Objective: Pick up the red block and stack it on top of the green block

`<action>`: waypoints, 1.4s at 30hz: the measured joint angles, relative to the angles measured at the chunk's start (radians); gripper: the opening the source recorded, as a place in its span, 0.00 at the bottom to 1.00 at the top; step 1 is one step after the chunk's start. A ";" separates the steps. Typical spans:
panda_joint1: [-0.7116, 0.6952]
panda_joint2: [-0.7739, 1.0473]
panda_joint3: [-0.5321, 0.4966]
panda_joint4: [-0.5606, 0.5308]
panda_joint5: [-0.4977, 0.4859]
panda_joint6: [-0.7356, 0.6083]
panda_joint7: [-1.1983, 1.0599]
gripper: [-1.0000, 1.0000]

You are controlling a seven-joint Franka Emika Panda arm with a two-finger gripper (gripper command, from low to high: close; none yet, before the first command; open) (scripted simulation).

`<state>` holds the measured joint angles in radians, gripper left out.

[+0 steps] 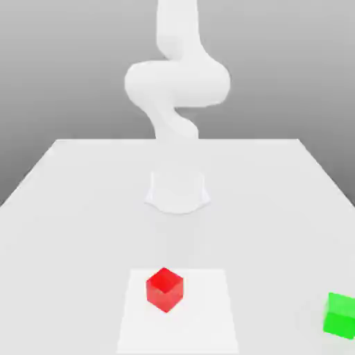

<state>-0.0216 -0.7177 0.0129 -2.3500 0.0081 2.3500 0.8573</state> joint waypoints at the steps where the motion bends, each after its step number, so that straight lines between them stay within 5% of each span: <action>1: -0.010 0.040 0.007 -0.023 0.004 0.024 0.028 0.50; 19: -0.134 0.704 0.081 -0.406 -0.009 0.422 0.534 0.50; 25: -0.109 0.922 0.044 -0.396 -0.060 0.600 0.594 0.50; 26: -0.101 0.953 0.034 -0.392 -0.068 0.626 0.600 0.00; 33: -0.101 0.959 0.033 -0.391 -0.072 0.633 0.604 0.00; 39: -0.116 0.767 0.062 -0.419 -0.022 0.470 0.567 0.00; 42: -0.026 0.769 0.109 -0.349 -0.031 0.399 0.597 0.00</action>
<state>-0.0480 0.0511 0.1220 -2.6991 -0.0231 2.7494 1.4544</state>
